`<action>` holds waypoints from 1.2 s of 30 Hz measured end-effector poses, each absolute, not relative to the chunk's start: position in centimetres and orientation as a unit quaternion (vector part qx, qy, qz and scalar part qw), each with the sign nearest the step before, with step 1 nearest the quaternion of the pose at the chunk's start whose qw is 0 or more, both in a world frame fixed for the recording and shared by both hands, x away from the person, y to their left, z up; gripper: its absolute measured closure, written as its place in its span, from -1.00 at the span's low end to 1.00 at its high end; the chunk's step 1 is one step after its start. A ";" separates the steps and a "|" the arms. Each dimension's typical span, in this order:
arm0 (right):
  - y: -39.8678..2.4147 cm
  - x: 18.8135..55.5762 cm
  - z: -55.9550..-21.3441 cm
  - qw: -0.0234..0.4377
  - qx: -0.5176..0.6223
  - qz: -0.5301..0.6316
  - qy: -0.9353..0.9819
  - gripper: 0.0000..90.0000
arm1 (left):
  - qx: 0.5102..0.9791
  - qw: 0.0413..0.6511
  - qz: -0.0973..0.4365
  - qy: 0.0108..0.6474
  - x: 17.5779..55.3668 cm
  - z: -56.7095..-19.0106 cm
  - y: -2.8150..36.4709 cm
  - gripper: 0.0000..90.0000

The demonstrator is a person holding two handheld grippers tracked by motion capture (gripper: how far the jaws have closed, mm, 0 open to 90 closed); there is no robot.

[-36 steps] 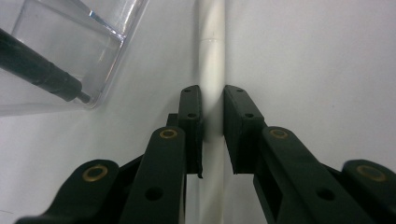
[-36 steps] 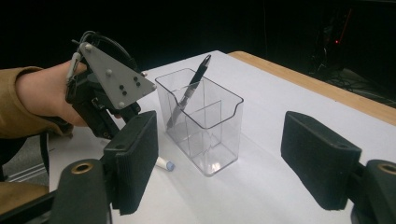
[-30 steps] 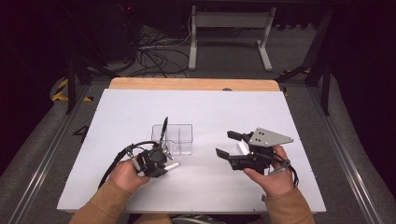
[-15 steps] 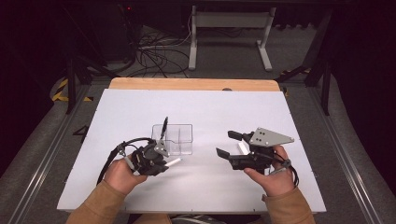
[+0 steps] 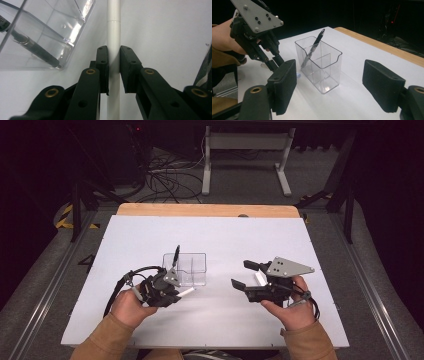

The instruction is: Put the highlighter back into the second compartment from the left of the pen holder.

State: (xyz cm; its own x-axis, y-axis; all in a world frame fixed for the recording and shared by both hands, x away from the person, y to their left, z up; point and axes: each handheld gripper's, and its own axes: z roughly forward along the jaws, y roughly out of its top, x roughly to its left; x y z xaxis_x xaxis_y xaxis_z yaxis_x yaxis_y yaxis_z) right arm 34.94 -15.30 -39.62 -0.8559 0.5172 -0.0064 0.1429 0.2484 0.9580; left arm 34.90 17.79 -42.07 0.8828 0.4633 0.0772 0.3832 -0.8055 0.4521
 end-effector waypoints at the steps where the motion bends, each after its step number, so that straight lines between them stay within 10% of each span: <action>1: -15.3 34.9 -39.6 0.163 0.214 0.575 0.773 -0.37 | 0.946 0.217 0.092 0.223 34.9 -42.0 17.8 0.75; 36: -15.2 35.4 -40.2 0.158 0.220 0.565 0.779 -0.37 | 0.857 0.426 0.143 0.253 36.5 -37.2 19.2 0.74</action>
State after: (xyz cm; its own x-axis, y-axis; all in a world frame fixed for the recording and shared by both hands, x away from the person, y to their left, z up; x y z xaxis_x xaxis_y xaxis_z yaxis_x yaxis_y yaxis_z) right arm 35.42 -15.18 -40.18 -0.8532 0.5216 0.0026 0.1642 0.2638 0.9505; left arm 36.48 19.18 -37.24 0.8315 0.5547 0.0300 0.3112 -0.5100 0.8019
